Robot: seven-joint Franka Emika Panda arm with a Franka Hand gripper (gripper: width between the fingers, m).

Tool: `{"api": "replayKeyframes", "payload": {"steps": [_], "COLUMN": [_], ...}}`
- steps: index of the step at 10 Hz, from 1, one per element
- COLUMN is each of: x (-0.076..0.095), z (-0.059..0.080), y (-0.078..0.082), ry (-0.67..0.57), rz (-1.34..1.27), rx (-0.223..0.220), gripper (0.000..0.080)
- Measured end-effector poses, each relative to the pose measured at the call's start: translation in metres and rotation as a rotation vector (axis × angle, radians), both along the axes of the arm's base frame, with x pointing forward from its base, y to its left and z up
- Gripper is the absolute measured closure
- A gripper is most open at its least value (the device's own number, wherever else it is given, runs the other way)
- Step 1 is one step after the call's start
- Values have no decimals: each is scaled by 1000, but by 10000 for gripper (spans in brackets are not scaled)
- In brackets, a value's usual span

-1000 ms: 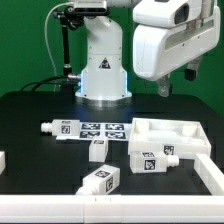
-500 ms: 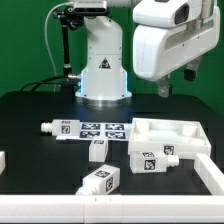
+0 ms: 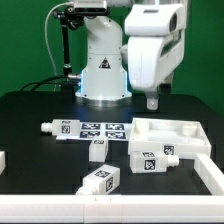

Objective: Assemble one leg

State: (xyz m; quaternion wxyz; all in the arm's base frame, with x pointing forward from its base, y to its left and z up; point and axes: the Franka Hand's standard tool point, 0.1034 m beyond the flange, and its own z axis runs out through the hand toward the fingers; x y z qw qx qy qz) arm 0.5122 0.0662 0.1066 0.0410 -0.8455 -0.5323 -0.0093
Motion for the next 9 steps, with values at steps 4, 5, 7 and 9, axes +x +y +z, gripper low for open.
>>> {"api": "replayKeyframes", "payload": {"steps": [4,5,7,9], "x": [2,1,0,3], "z": [-2,-17,-44,-70], "y": [-5,-19,-37,-43], "ry": [-21,-115,-130,-107], "rz": [44,144,168,144], "rx": [1,-6,-13,-4], "gripper": [149,149,149,149]}}
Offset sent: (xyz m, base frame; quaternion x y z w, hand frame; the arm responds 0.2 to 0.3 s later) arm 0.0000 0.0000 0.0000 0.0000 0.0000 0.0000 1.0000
